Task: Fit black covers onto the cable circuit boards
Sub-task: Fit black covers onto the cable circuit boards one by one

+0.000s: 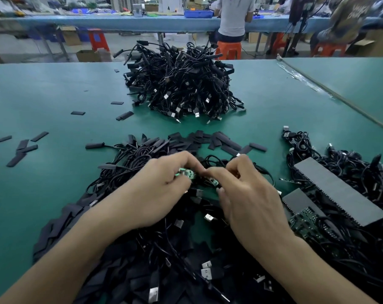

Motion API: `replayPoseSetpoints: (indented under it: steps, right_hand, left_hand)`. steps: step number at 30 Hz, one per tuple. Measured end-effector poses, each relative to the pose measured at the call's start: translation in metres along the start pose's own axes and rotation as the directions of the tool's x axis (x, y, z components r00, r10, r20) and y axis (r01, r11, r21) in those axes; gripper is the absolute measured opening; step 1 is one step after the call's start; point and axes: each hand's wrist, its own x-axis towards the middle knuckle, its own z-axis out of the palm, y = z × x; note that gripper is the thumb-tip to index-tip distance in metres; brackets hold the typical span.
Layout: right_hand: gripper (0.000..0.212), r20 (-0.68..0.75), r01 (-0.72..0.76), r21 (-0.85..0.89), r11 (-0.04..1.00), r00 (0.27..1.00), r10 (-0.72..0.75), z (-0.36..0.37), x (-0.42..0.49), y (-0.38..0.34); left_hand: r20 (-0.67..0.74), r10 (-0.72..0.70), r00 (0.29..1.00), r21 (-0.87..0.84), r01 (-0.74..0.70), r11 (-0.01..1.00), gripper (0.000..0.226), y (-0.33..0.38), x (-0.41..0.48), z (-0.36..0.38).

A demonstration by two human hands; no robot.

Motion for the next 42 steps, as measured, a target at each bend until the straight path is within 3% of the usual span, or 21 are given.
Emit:
replayPoseSetpoints:
  steps: [3, 5, 7, 9, 13, 18, 20, 23, 27, 30, 33, 38, 42]
  right_hand:
    - [0.011, 0.005, 0.145, 0.159, 0.976, 0.989, -0.148, -0.003, 0.001, -0.005]
    - [0.006, 0.172, 0.280, 0.276, 0.919, 0.927, -0.334, -0.004, 0.000, -0.007]
    - [0.016, 0.406, 0.298, 0.303, 0.905, 0.819, -0.406, -0.005, -0.001, -0.007]
    - [0.030, 0.519, 0.279, 0.286, 0.917, 0.759, -0.393, -0.004, -0.001, -0.005]
    - [0.038, 0.530, 0.275, 0.310, 0.910, 0.745, -0.406, -0.003, -0.001, -0.005]
    - [0.015, 0.328, 0.331, 0.353, 0.875, 0.832, -0.447, 0.002, -0.003, -0.003]
    - [0.011, 0.254, 0.217, 0.455, 0.864, 0.898, -0.360, 0.005, -0.003, -0.002]
    - [0.007, 0.149, -0.019, 0.606, 0.795, 0.985, -0.090, 0.008, -0.001, 0.000]
    - [0.018, 0.149, -0.214, 0.728, 0.652, 0.977, 0.155, 0.010, -0.001, 0.001]
    - [0.024, 0.126, -0.218, 0.709, 0.671, 0.975, 0.183, 0.011, -0.001, 0.002]
    - [0.030, 0.128, -0.171, 0.655, 0.736, 0.985, 0.115, 0.011, -0.001, 0.003]
    - [0.029, 0.175, -0.185, 0.676, 0.713, 0.980, 0.089, 0.012, -0.003, 0.002]
    - [0.021, 0.162, -0.255, 0.744, 0.618, 0.966, 0.203, 0.013, -0.002, 0.004]
  left_hand:
    - [0.000, -0.003, 1.000, 0.215, 0.003, 0.977, 0.025, -0.001, -0.003, 0.004]
    - [-0.105, 0.004, 0.994, 0.234, 0.021, 0.972, 0.023, -0.003, -0.003, 0.004]
    - [-0.158, -0.018, 0.987, 0.209, 0.052, 0.977, 0.022, -0.004, -0.002, 0.001]
    - [-0.126, -0.064, 0.990, 0.196, 0.088, 0.977, 0.020, -0.004, -0.002, 0.000]
    - [-0.117, -0.074, 0.990, 0.108, 0.086, 0.990, 0.018, 0.001, 0.000, 0.001]
    - [-0.225, -0.058, 0.973, 0.107, 0.084, 0.991, 0.024, -0.003, 0.004, 0.000]
    - [-0.246, -0.047, 0.968, 0.100, 0.074, 0.992, 0.023, -0.006, 0.005, 0.000]
    - [-0.219, -0.054, 0.974, 0.023, 0.060, 0.998, 0.025, -0.008, 0.006, -0.001]
    - [-0.159, -0.056, 0.986, -0.053, 0.048, 0.997, 0.027, -0.005, 0.004, -0.001]
    - [-0.144, -0.062, 0.988, -0.072, 0.052, 0.996, 0.026, -0.003, 0.003, 0.000]
    - [-0.168, -0.065, 0.984, -0.071, 0.053, 0.996, 0.026, -0.004, 0.003, 0.000]
    - [-0.223, -0.079, 0.972, -0.121, 0.052, 0.991, 0.022, -0.005, 0.002, -0.001]
    - [-0.232, -0.079, 0.970, -0.144, 0.046, 0.989, 0.022, -0.003, 0.002, -0.002]
